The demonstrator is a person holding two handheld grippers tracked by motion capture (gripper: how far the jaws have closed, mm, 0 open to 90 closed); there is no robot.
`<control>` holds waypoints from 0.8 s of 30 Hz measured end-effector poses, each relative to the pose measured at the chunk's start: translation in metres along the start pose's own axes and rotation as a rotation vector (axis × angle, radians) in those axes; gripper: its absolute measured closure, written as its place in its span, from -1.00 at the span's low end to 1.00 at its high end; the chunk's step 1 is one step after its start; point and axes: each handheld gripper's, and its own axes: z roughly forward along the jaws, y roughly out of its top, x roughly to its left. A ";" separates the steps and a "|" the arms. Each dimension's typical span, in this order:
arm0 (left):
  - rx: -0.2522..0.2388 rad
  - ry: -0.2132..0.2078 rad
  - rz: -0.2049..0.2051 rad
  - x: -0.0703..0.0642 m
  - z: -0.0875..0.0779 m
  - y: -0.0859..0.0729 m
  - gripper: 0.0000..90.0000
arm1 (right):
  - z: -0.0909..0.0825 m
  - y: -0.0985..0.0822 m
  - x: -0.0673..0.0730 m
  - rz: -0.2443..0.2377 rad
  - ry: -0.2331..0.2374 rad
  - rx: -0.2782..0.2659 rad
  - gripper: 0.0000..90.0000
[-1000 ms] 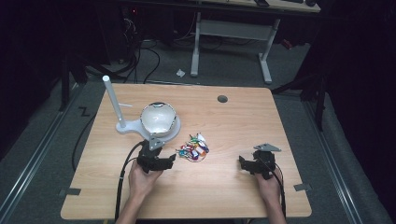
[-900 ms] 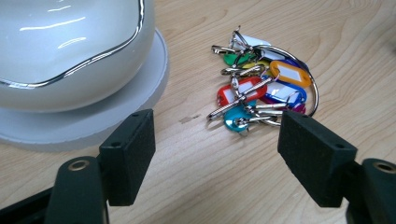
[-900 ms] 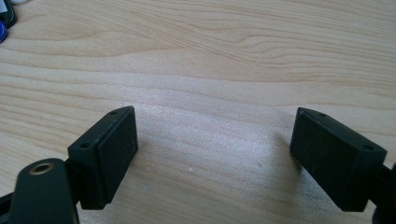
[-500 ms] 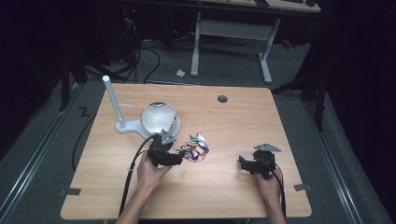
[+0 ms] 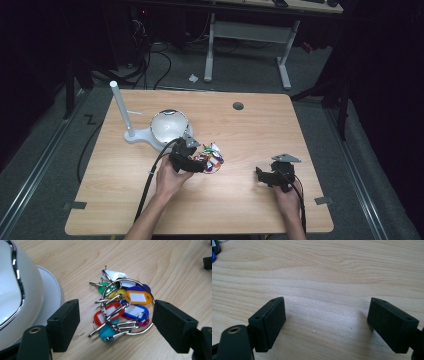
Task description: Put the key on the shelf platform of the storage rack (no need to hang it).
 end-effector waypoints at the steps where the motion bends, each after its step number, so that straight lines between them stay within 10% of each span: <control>1: 0.003 0.002 -0.002 0.000 0.002 0.001 -0.51 | 0.000 0.000 0.000 0.000 -0.001 0.000 -0.66; 24: 0.086 -0.006 -0.057 0.007 0.051 0.003 -0.50 | 0.000 0.000 0.000 0.000 0.000 0.000 -0.66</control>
